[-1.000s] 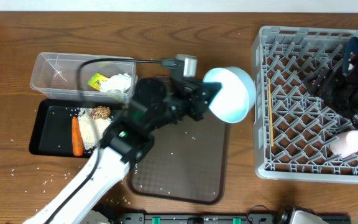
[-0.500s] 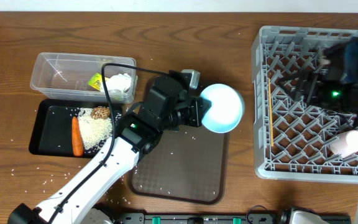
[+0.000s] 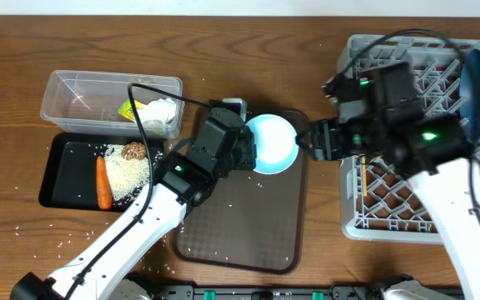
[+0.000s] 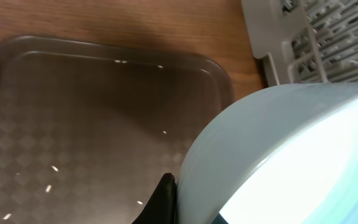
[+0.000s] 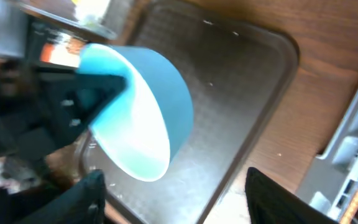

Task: Sort waste into correct bins and load items into the dishwasher rack
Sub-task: 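Reach the right gripper to the bowl rim and take it from the left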

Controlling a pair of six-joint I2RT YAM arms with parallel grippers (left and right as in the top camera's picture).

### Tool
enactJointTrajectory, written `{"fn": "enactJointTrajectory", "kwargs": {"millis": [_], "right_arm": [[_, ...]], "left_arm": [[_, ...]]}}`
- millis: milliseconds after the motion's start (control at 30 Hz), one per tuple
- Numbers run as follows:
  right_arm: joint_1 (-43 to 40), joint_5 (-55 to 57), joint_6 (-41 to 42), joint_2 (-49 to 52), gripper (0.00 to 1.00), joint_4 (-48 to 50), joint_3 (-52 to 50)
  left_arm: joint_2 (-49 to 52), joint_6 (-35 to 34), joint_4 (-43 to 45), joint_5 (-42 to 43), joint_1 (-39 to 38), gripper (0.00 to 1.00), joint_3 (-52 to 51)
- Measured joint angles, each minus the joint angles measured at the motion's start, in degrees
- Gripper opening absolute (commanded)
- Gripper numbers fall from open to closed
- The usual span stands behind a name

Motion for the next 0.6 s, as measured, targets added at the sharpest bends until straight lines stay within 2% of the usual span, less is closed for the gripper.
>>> {"fn": "enactJointTrajectory", "kwargs": {"millis": [167,233,333,400,500,567,600], "right_arm": [[5.33,7.39,4.42,6.05,0.51,2.16,0.00],[6.29,9.09,5.25,8.79,0.42,3.45,0.00],[7.26,9.70,6.25,11.67,0.13,5.70,0.00],[8.07,9.07,6.78,12.31,0.01,6.82,0.00],[8.48,10.27,7.17,12.39,0.01,8.33,-0.35],[8.48,10.64,7.13,12.37,0.01,10.01,-0.44],[8.48,11.08,7.13,12.37,0.01,10.67,-0.44]], "left_arm": [[-1.11,0.50,-0.15,-1.49,0.00,0.06,0.00],[-1.97,0.70,-0.39,-1.84,0.00,0.06,0.00],[-2.56,0.72,-1.70,-2.86,0.00,0.06,0.00],[-2.56,0.70,-2.34,-3.17,0.00,0.06,0.00],[-2.69,0.72,-2.64,-3.67,0.00,0.06,0.33],[-2.69,0.87,-2.40,-4.42,0.07,0.16,0.68],[-2.80,0.90,-2.10,-4.37,0.15,0.27,0.81]]}}
